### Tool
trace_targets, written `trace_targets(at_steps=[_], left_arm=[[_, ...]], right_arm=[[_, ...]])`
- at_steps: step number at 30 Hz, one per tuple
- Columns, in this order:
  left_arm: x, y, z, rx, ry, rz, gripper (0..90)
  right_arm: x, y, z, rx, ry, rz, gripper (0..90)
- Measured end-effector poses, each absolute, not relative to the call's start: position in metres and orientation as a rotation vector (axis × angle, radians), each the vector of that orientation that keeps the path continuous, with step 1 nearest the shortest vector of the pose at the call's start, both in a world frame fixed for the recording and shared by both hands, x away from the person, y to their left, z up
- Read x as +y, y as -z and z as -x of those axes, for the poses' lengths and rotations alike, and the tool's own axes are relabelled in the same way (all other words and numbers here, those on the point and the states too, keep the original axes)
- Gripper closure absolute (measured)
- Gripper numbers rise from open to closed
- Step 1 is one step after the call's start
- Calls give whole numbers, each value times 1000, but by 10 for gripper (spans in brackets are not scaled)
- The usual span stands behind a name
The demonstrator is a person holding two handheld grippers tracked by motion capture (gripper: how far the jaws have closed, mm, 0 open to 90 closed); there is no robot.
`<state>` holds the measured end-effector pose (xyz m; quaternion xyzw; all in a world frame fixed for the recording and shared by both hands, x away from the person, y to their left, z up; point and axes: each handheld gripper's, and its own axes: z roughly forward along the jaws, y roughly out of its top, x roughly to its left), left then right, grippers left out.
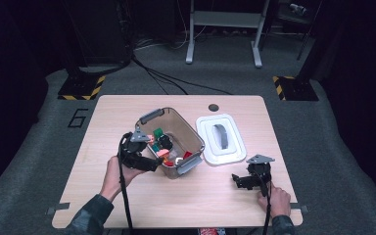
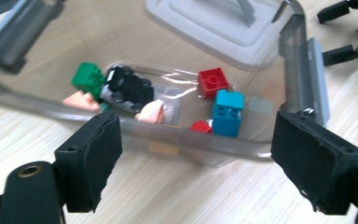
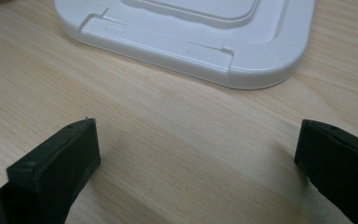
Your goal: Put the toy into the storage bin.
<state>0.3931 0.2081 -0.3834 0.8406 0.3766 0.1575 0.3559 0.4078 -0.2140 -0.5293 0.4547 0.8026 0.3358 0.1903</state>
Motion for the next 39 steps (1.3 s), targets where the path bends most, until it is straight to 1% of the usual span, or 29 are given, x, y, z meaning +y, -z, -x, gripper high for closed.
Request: trace_targets(at_steps=[7,12,16,21,25,28,36,39], left_arm=[[234,386,-390,1040,-447,-2128,135],[253,395,-390,1096,-487,-2117,111],[266,408,-391,1165,-490,-2075,96],[283,426,-395,1241,-497,-2068,75],[294,438,-398,1285,-489,-2048,67],[300,446,-399,1312,-516,-2046,65],[323,476,-402,1392,-513,-2028,50],[331,488,-404,1422,-507,-1996,38]], right_arm=[[-214,529,-408,2256,-944,-1278,0],[-214,529,-408,2255,-944,-1278,0],[-214,529,-408,2255,-944,-1278,0],[-214,529,-408,2255,-944,-1277,0],[-214,529,-408,2257,-944,-1276,0],[-214,529,-408,2257,-945,-1276,0],[-214,529,-408,2261,-946,-1270,0],[-214,529,-408,2256,-946,-1275,0]])
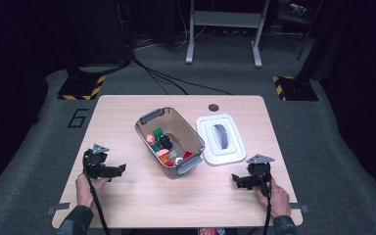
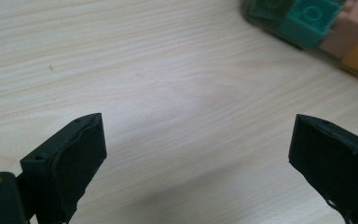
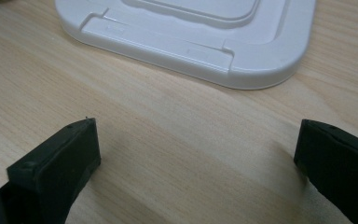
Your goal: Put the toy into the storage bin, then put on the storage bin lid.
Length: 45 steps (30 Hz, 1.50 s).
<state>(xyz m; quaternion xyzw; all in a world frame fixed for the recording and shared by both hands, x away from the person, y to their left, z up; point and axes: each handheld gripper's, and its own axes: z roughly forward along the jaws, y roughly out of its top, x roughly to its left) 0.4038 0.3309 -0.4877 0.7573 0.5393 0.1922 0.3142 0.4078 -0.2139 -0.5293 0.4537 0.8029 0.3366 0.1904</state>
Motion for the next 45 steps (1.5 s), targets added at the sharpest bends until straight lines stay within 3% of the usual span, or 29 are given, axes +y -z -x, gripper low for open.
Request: trace_targets(at_steps=[12,28,32,36,45], left_arm=[[347,518,-412,1486,-515,-1982,31],[353,531,-404,1400,-598,-1956,30],[354,532,-404,1375,-591,-1966,20],[354,532,-404,1370,-587,-1973,15],[353,532,-404,1364,-586,-1985,12]], right_arm=[[-216,529,-408,2277,-949,-1254,0],[-213,526,-413,2326,-931,-1164,1],[-208,520,-415,2306,-891,-1144,89],[-206,505,-426,2273,-936,-1179,14],[-183,489,-473,2241,-977,-1344,28]])
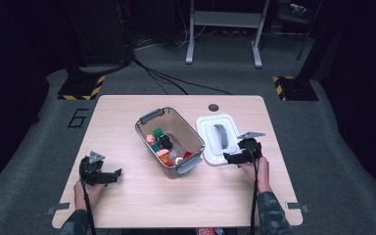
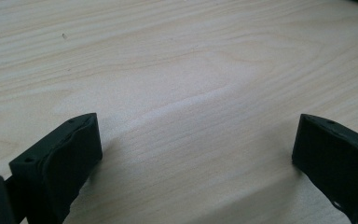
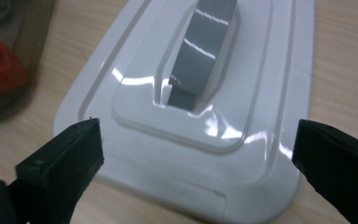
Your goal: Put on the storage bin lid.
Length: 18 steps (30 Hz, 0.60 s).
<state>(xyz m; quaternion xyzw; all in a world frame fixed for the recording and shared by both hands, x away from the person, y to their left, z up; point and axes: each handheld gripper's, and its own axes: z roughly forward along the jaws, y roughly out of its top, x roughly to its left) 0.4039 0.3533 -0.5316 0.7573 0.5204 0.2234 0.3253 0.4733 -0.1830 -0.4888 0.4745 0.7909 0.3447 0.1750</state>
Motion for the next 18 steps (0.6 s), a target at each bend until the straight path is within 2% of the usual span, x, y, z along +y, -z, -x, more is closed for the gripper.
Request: trace_targets(at_steps=[4,6,15,16,18], left_arm=[[352,531,-404,1354,-576,-2001,12],[351,532,-405,1346,-583,-1990,12],[351,532,-404,1337,-582,-1999,15],[351,532,-404,1339,-582,-1998,15],[351,531,-404,1338,-577,-2004,16]], right_arm=[[-172,484,-484,2212,-993,-1369,152],[-167,483,-491,2190,-1009,-1380,169],[-142,486,-523,2167,-975,-1498,376],[-140,488,-526,2157,-960,-1525,429],[-138,493,-531,2145,-948,-1539,479]])
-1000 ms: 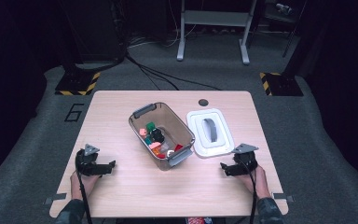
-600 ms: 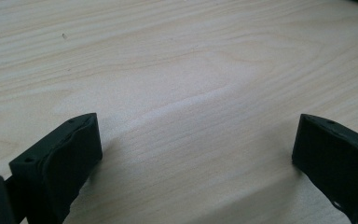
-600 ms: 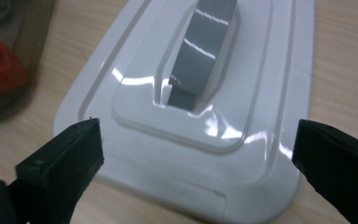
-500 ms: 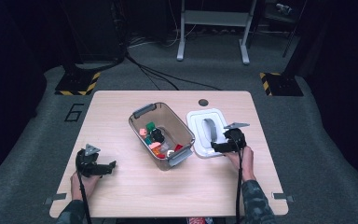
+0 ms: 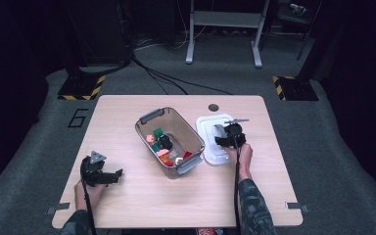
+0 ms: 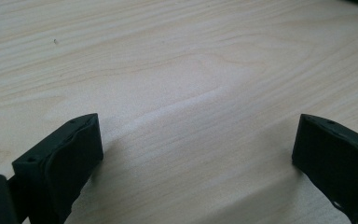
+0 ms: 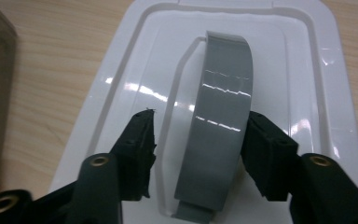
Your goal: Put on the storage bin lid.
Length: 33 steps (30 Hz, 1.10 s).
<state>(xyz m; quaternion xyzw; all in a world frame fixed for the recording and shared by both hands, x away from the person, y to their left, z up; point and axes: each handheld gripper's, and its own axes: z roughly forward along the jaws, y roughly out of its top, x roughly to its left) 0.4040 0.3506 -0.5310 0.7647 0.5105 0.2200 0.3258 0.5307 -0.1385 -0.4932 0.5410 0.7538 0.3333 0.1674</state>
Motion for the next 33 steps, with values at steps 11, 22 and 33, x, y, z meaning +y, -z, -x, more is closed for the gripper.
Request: trace_targets(at_steps=[11,22,33], left_arm=[[351,532,-406,1327,-574,-2006,16],[350,532,-407,1333,-576,-2002,15],[350,531,-406,1336,-574,-2003,15]], right_arm=[[-139,500,-529,2115,-943,-1531,661],[-146,490,-522,2140,-989,-1487,670],[-162,473,-517,2129,-1036,-1468,671]])
